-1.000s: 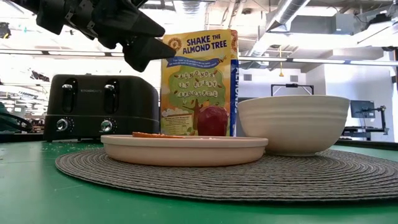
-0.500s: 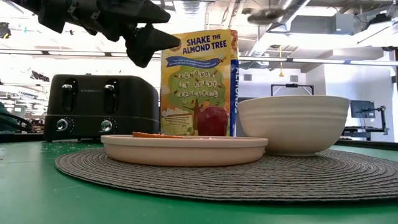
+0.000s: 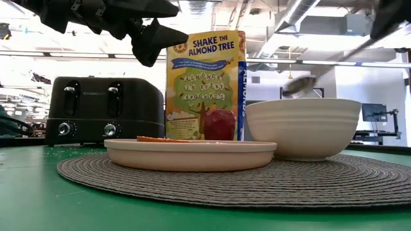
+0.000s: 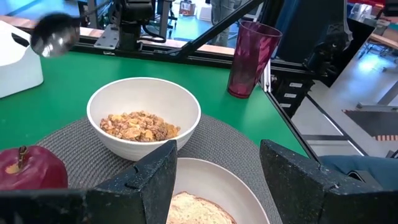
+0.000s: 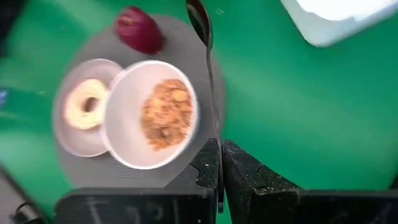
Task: Arrange a breakfast setting
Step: Put the spoon on the table surface to the right of the white bowl
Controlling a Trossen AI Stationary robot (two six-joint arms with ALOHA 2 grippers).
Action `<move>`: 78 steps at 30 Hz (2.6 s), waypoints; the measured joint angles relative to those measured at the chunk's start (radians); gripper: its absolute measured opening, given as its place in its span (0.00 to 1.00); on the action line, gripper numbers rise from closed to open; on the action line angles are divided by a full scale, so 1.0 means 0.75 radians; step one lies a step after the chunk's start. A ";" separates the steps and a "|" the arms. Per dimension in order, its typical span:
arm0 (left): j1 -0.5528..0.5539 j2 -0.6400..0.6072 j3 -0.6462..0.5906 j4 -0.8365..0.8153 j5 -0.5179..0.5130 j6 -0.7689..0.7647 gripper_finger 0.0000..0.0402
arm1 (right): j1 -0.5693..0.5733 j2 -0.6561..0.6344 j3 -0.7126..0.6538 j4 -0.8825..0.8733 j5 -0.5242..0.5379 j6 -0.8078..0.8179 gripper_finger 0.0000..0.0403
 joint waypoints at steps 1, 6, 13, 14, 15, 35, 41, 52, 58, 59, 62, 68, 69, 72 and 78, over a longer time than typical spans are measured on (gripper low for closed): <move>0.000 0.000 0.000 0.000 0.000 0.000 0.53 | 0.000 -0.001 -0.020 -0.007 -0.020 0.033 0.09; -0.001 0.000 -0.001 0.000 -0.002 0.000 0.53 | 0.003 0.001 -0.120 -0.010 -0.114 0.136 0.09; -0.001 0.000 0.000 -0.001 -0.005 0.001 0.53 | -0.001 0.070 -0.255 0.015 -0.234 0.166 0.09; 0.000 0.000 0.000 -0.001 -0.005 0.001 0.53 | -0.001 0.087 -0.268 0.023 -0.256 0.165 0.09; 0.000 0.000 0.000 -0.001 -0.005 0.001 0.53 | -0.001 0.105 -0.279 0.036 -0.280 0.163 0.09; -0.001 0.000 0.000 -0.001 -0.004 0.005 0.53 | -0.058 0.424 -0.358 0.418 -0.553 0.106 0.09; 0.000 0.000 0.000 -0.001 -0.004 0.005 0.53 | -0.092 0.502 -0.358 0.502 -0.542 0.177 0.09; 0.000 0.000 0.000 -0.009 -0.004 0.006 0.53 | -0.090 0.680 -0.358 0.641 -0.544 0.345 0.09; 0.000 0.000 0.000 -0.008 -0.004 0.005 0.53 | -0.087 0.699 -0.358 0.656 -0.542 0.410 0.09; -0.001 0.000 -0.001 -0.008 -0.004 0.005 0.53 | -0.087 0.699 -0.358 0.670 -0.542 0.411 0.10; -0.001 0.000 0.000 -0.008 -0.004 0.005 0.53 | -0.087 0.699 -0.358 0.720 -0.541 0.410 0.12; 0.000 0.000 -0.001 -0.007 -0.004 0.005 0.53 | -0.087 0.731 -0.358 0.714 -0.543 0.399 0.15; -0.001 0.000 -0.001 -0.007 -0.004 0.005 0.53 | -0.087 0.741 -0.358 0.715 -0.550 0.397 0.15; 0.000 0.000 -0.001 -0.004 -0.004 0.005 0.53 | -0.090 0.775 -0.354 0.719 -0.568 0.385 0.15; -0.001 0.000 -0.001 0.000 -0.003 0.004 0.53 | -0.090 0.790 -0.351 0.722 -0.591 0.352 0.15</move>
